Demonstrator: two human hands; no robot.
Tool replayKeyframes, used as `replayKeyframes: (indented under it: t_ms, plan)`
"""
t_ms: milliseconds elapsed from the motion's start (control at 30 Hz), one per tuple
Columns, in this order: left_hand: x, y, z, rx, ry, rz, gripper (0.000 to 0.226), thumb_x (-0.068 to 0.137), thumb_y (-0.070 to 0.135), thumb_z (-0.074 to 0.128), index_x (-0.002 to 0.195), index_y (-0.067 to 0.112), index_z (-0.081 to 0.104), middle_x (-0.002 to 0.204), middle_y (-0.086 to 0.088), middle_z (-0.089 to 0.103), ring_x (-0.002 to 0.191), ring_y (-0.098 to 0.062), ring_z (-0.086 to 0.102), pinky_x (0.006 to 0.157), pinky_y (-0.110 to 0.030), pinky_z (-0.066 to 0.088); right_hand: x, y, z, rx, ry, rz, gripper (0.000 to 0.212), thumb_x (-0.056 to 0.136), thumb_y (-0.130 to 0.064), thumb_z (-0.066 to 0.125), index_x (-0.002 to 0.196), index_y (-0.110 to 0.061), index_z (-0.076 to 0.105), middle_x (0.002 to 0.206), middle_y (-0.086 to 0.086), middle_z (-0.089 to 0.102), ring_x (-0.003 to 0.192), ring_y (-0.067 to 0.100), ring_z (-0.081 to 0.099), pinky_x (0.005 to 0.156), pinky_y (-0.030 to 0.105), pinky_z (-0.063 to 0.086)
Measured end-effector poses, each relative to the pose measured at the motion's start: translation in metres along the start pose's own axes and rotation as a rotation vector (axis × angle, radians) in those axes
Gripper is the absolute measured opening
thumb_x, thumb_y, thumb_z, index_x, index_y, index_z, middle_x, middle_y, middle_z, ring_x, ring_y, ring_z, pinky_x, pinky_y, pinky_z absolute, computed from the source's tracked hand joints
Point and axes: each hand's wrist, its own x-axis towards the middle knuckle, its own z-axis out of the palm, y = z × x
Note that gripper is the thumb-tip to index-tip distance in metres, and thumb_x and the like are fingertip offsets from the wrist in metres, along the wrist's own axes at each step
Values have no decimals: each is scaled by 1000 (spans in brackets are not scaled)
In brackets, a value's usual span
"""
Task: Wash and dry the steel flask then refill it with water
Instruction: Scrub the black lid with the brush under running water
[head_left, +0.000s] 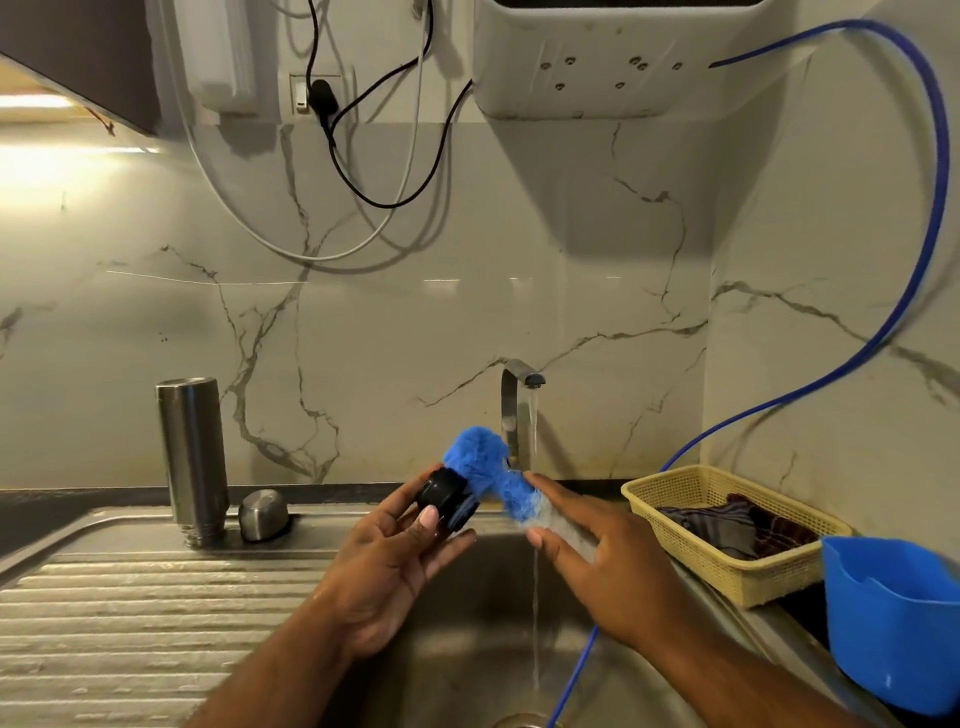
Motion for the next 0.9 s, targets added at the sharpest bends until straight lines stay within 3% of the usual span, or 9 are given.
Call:
replayKeyframes:
  t_ms: [67, 133, 200, 367, 467, 600, 667, 767, 900]
  plan:
    - [-1, -1, 1, -2, 6, 13, 51, 82, -4, 55, 131, 4, 59, 129, -22, 67, 114, -37, 69, 85, -47, 62, -2, -5, -1, -23, -46, -25, 55, 94, -55, 62, 141, -69, 37, 120, -19, 65, 105, 1, 62, 86, 24, 56]
    - [0, -2, 0, -8, 27, 24, 51, 82, -4, 53, 132, 4, 58, 128, -21, 68, 114, -35, 69, 85, -44, 62, -3, -13, -1, -36, -88, -36, 54, 94, -54, 62, 139, -70, 37, 130, -28, 58, 106, -11, 55, 84, 8, 49]
    - [1, -2, -1, -11, 51, 21, 53, 82, -4, 53, 135, 2, 55, 131, -22, 65, 115, -34, 68, 87, -44, 61, -5, -17, 1, -75, -84, 0, 54, 96, -54, 60, 141, -69, 35, 128, -35, 50, 101, -17, 48, 76, -4, 39]
    - [3, -2, -1, -55, 51, -25, 49, 85, -1, 53, 134, -6, 54, 130, -29, 63, 120, -41, 64, 90, -49, 59, -4, -10, 10, -55, 13, 25, 57, 96, -55, 60, 144, -67, 31, 132, -24, 61, 111, -7, 58, 91, 17, 53]
    - [1, -1, 2, -73, 46, -25, 43, 90, 11, 57, 129, -7, 57, 127, -30, 65, 122, -41, 62, 90, -51, 58, -5, -15, 7, 7, -66, 38, 56, 96, -49, 63, 144, -64, 37, 124, -37, 51, 104, -23, 50, 78, 0, 43]
    - [3, -3, 1, -19, 88, 49, 49, 86, 13, 63, 132, -3, 59, 131, -24, 65, 120, -36, 66, 91, -46, 60, -4, -17, 2, 10, -53, 45, 54, 96, -49, 63, 140, -66, 38, 120, -40, 51, 108, -20, 52, 76, -2, 41]
    - [4, 0, 0, -17, 108, 86, 57, 80, 13, 73, 134, 1, 59, 130, -21, 66, 119, -35, 66, 93, -47, 58, -5, -20, 2, 26, -75, 34, 54, 96, -47, 63, 142, -63, 38, 116, -46, 45, 104, -31, 44, 75, -6, 38]
    - [3, 2, -2, -27, 116, 107, 80, 64, 19, 93, 137, 10, 60, 131, -22, 66, 119, -39, 66, 92, -53, 58, -4, -21, 3, 29, -37, 60, 54, 97, -46, 64, 145, -58, 42, 126, -31, 59, 98, -25, 51, 74, -6, 38]
    - [2, 3, 0, -42, 160, 91, 64, 77, 17, 78, 135, 0, 57, 132, -25, 64, 120, -39, 65, 83, -42, 62, -5, -16, 6, 44, -47, 34, 55, 96, -49, 64, 144, -60, 41, 129, -30, 58, 111, -16, 55, 83, 1, 44]
